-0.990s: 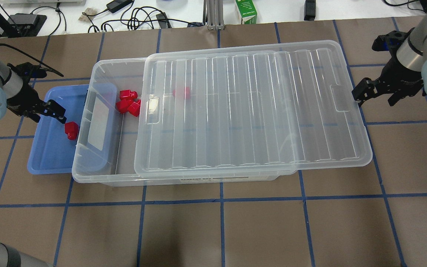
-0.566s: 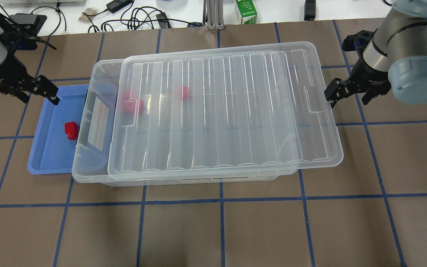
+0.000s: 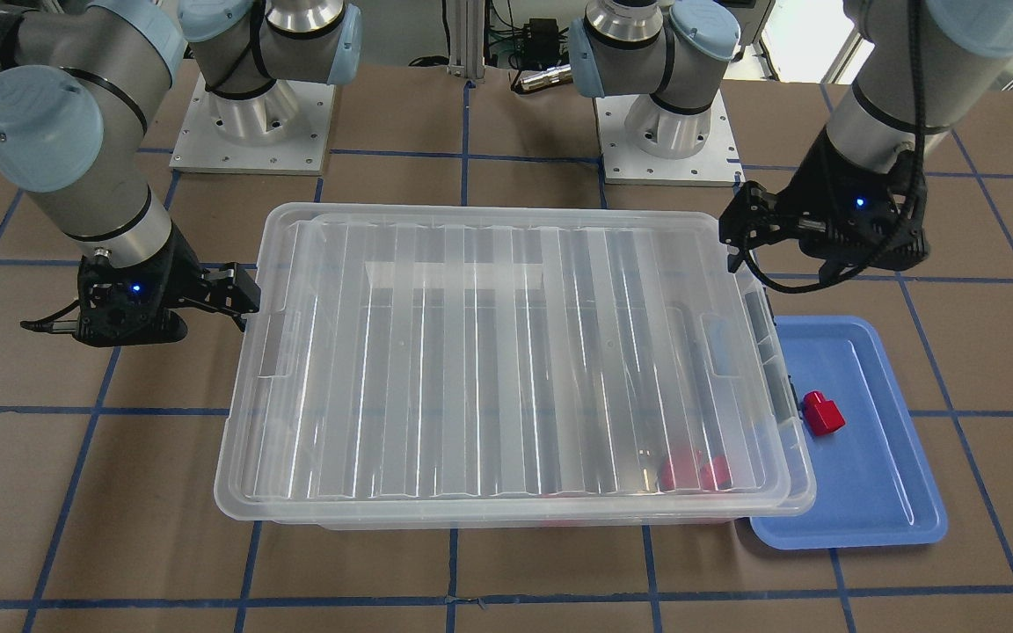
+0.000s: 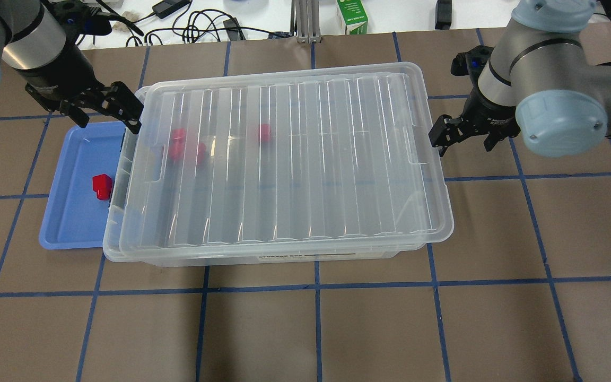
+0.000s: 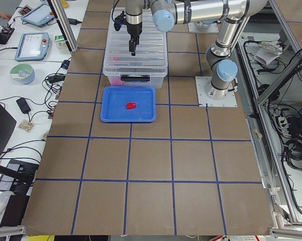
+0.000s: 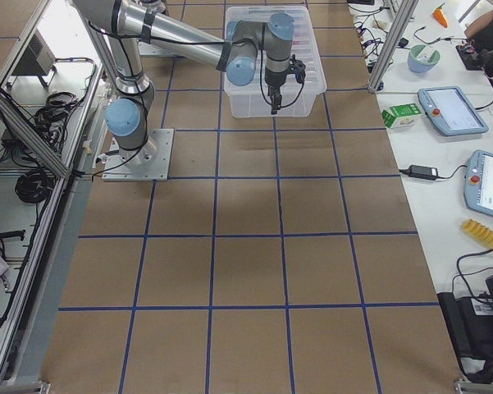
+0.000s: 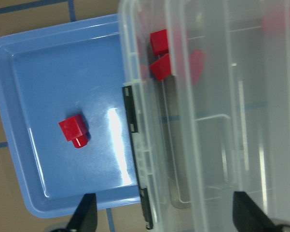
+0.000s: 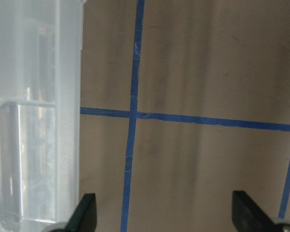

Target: Place red block in blue tray from box

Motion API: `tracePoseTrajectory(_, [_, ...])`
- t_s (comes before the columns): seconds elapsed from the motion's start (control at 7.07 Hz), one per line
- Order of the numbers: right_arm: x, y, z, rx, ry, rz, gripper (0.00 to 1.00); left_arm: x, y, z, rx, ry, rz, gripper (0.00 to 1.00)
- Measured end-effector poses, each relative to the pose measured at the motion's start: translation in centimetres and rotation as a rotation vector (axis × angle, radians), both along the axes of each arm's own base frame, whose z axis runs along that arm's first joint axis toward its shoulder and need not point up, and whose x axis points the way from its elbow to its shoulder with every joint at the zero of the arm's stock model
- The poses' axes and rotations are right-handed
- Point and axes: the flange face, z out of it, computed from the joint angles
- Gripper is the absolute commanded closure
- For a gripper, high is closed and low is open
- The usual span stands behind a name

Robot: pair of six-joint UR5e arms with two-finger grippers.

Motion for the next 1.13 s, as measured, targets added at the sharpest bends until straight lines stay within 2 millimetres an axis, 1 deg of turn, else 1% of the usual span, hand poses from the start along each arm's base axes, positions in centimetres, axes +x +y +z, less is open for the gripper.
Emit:
tracePoseTrajectory(0.14, [0.1, -0.4, 0.8, -0.015, 0.003, 0.005, 0.00, -2.4, 0.9, 0.6, -0.008, 0.002, -0.001, 0.00])
tracePoseTrajectory(0.28, [0.1, -1.0, 2.9, -0.036, 0.008, 0.008, 0.00, -4.5, 1.7, 1.1, -0.015, -0.001, -0.014, 0.00])
tracePoseTrajectory(0.42, [0.5, -1.5, 6.0, -0.038, 0.009, 0.010, 0.00, -5.9, 2.5, 1.5, -0.023, -0.003, -0.022, 0.00])
tracePoseTrajectory(0.57, [2.0, -1.4, 9.7, -0.024, 0.007, 0.002, 0.00, -6.3, 2.8, 2.0, -0.033, -0.003, -0.023, 0.00])
tracePoseTrajectory(0.71, [4.3, -0.7, 13.3, -0.016, 0.008, -0.020, 0.00, -6.4, 3.1, 2.5, -0.037, -0.002, -0.020, 0.00])
tracePoseTrajectory(0.85, [6.5, 0.1, 15.6, -0.009, 0.010, -0.026, 0.00, -6.4, 3.4, 2.9, -0.035, -0.003, -0.016, 0.00])
tracePoseTrajectory(0.99, [7.6, 0.8, 16.3, -0.002, 0.011, -0.023, 0.00, -6.3, 3.3, 3.3, -0.032, -0.002, -0.013, 0.00])
tracePoseTrajectory(1.13, [8.0, 1.3, 16.8, -0.003, 0.010, -0.019, 0.00, -6.3, 2.9, 3.7, -0.028, -0.001, -0.011, 0.00])
